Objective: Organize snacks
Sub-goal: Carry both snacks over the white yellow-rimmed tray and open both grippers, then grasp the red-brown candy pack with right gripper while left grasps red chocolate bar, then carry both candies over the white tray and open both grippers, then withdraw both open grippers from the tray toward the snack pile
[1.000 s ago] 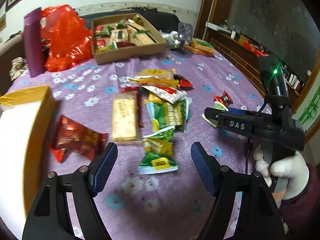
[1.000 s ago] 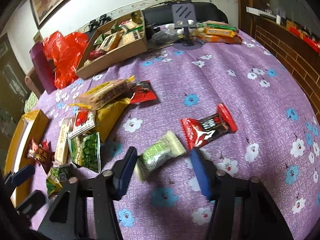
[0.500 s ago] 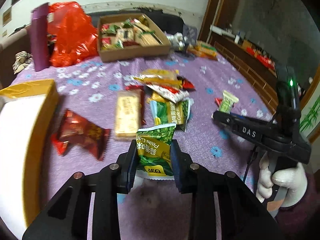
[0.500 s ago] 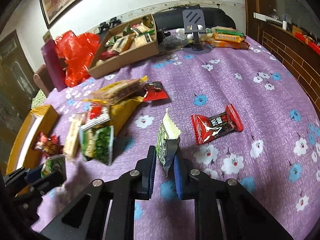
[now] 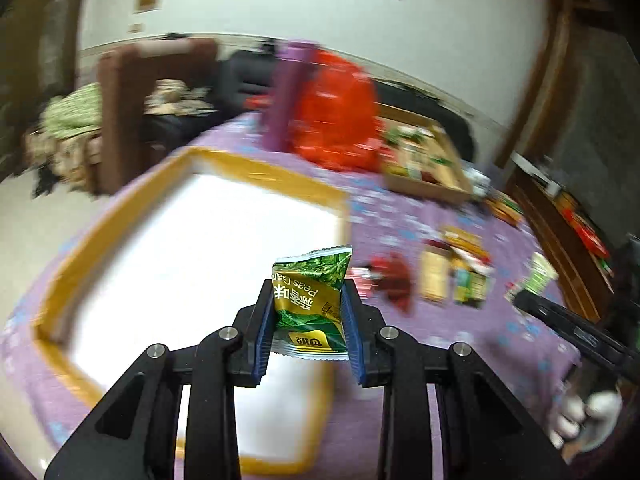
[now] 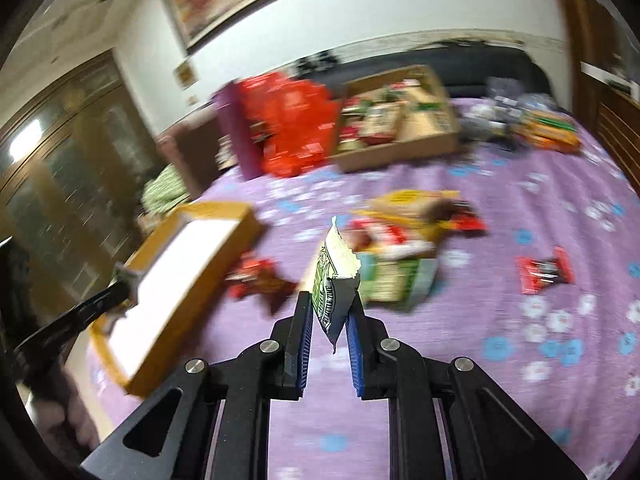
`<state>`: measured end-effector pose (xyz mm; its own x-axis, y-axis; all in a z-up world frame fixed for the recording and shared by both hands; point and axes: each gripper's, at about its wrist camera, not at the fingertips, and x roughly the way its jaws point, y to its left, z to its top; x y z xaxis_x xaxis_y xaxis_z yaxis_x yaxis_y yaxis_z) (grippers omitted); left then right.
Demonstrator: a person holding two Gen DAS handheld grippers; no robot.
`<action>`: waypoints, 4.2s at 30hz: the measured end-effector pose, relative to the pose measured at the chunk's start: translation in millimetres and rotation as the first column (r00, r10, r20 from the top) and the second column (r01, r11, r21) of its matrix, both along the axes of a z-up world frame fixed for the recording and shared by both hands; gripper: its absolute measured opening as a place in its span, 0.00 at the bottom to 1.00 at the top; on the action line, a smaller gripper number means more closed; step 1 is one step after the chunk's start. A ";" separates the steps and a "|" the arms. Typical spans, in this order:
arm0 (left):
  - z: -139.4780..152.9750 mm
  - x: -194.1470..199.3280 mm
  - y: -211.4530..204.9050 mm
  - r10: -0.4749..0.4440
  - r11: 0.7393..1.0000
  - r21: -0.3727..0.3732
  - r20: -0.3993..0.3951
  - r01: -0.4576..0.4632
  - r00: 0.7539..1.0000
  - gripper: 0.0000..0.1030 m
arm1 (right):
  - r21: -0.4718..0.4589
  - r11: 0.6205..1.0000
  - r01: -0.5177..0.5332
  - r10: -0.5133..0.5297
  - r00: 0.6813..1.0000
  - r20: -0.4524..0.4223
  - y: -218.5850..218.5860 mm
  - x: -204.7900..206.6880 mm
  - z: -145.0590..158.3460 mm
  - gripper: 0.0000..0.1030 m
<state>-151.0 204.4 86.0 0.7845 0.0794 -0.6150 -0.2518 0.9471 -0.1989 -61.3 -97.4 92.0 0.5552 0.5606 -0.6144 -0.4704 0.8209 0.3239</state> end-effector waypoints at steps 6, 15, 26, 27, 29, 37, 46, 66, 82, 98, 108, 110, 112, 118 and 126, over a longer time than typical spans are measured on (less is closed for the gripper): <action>-16.3 -16.5 49.3 0.142 0.990 0.009 -0.044 -0.142 0.989 0.28 | 0.023 0.975 -0.219 0.220 0.975 -0.044 94.5 -19.0 4.5 0.16; -28.9 -27.2 79.1 0.178 0.982 -0.056 -0.082 -0.183 0.981 0.29 | -0.039 0.916 -0.400 0.393 0.912 -0.117 200.8 -42.2 -23.3 0.16; -2.5 -41.7 80.6 0.156 0.984 -0.084 0.019 -0.154 0.988 0.41 | 0.056 0.944 -0.324 0.328 0.941 -0.083 151.6 -17.8 -8.1 0.35; -0.7 -42.0 79.8 0.152 0.986 -0.074 0.033 -0.150 0.988 0.41 | 0.052 0.960 -0.275 0.278 0.958 -0.075 133.4 -7.7 -7.1 0.37; 3.9 -43.0 75.4 0.136 0.988 -0.083 0.054 -0.131 0.989 0.43 | 0.030 0.979 -0.203 0.205 0.976 -0.075 109.5 6.6 -7.7 0.39; 10.7 -27.4 29.6 -0.026 0.999 -0.040 0.075 0.029 0.997 0.43 | -0.122 0.987 -0.104 0.100 0.994 -0.040 88.5 48.9 -34.0 0.41; 11.6 -12.9 -10.4 -0.185 0.983 0.014 0.053 0.184 0.981 0.43 | -0.313 0.931 -0.188 0.199 0.980 0.004 131.1 75.8 -70.4 0.58; -37.9 166.2 -116.4 -0.412 0.838 0.225 -0.335 0.497 0.847 0.43 | 0.099 0.993 -0.069 0.085 0.983 -0.164 10.4 58.0 -72.5 0.26; -68.0 172.5 -133.2 -0.409 0.796 0.215 -0.498 0.566 0.765 0.37 | 0.194 0.980 -0.047 0.085 0.978 -0.193 -5.4 67.0 -72.0 0.26; 6.9 72.1 -39.7 -0.275 0.950 0.102 -0.175 0.295 0.945 0.36 | 0.159 0.986 -0.047 0.067 0.990 -0.123 -2.9 59.7 -67.7 0.26; 3.0 31.2 59.3 -0.032 0.997 0.067 -0.127 0.041 0.991 0.37 | 0.123 0.973 -0.195 0.204 0.977 -0.064 60.9 26.6 -21.7 0.26; -4.9 31.1 69.3 -0.005 0.999 0.043 -0.135 0.011 0.991 0.37 | 0.105 0.961 -0.257 0.264 0.963 -0.054 88.1 16.9 -11.2 0.26; -12.9 33.3 78.5 0.007 1.000 0.015 -0.148 -0.005 0.989 0.37 | 0.083 0.946 -0.314 0.319 0.946 -0.058 116.7 8.8 -6.0 0.26; -28.4 34.3 101.6 0.045 0.997 -0.048 -0.163 -0.054 0.986 0.37 | 0.006 0.914 -0.406 0.405 0.910 -0.087 193.2 -3.4 -12.3 0.26; -25.8 17.2 114.5 0.045 0.990 -0.128 -0.120 -0.061 0.992 0.41 | -0.055 0.915 -0.400 0.392 0.913 -0.117 237.8 -5.2 -37.9 0.33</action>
<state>-133.9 318.9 60.2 0.7034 0.0315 -0.7101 -0.3296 0.8996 -0.2866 -66.5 140.4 54.1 0.2304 0.6708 -0.7049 -0.7297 0.5984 0.3310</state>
